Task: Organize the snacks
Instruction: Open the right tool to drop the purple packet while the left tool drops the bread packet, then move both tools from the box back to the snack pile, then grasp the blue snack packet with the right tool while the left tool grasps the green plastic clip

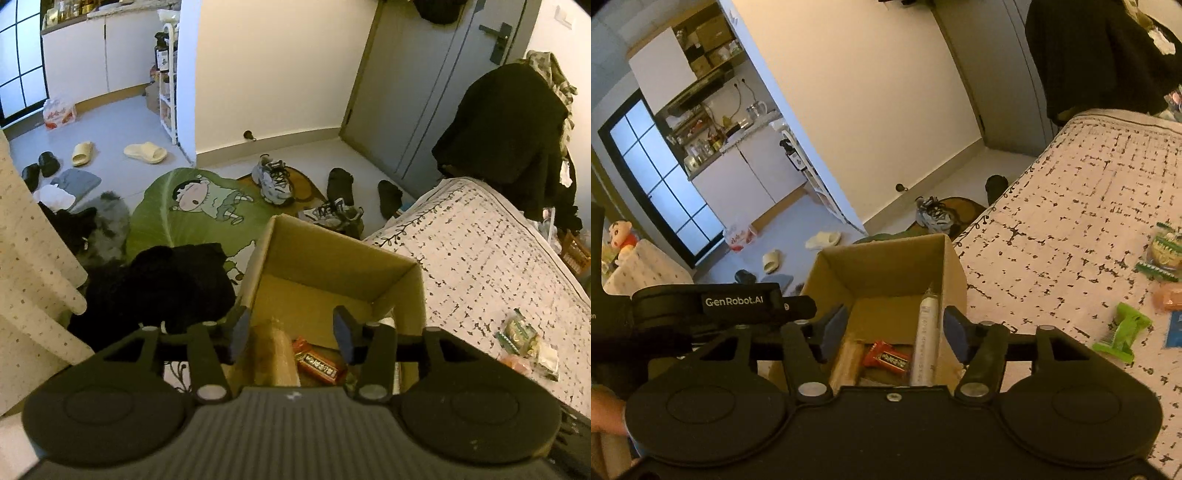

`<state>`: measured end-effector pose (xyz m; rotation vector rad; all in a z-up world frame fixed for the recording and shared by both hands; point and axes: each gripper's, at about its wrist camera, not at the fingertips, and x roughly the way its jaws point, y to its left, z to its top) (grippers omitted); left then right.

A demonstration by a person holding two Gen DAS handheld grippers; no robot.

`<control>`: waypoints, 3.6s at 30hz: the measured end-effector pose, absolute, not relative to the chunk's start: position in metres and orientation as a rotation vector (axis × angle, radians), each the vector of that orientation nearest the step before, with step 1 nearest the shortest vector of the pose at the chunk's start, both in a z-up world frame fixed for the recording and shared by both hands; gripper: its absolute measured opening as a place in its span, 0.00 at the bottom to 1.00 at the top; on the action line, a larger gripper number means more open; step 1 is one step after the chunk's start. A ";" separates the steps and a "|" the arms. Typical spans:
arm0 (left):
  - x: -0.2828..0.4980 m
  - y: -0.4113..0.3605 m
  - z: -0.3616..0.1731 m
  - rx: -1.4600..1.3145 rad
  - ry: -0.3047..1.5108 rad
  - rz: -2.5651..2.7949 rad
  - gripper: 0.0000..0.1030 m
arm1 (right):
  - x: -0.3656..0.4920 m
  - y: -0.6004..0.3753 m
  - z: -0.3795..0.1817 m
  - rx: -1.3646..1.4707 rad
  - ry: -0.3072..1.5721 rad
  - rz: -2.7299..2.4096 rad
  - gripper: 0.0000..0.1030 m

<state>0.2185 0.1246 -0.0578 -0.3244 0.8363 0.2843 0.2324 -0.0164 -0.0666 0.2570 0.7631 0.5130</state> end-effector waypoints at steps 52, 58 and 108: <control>0.212 -0.035 -0.041 -0.372 0.860 0.023 0.88 | 0.239 -0.246 -0.052 0.315 0.796 0.077 0.93; 0.227 -0.054 -0.057 -0.349 0.868 0.002 0.88 | 0.251 -0.261 -0.061 0.358 0.807 0.029 0.88; 0.306 -0.110 -0.176 -0.136 0.910 -0.088 0.24 | 0.333 -0.228 -0.168 0.477 1.149 0.076 0.33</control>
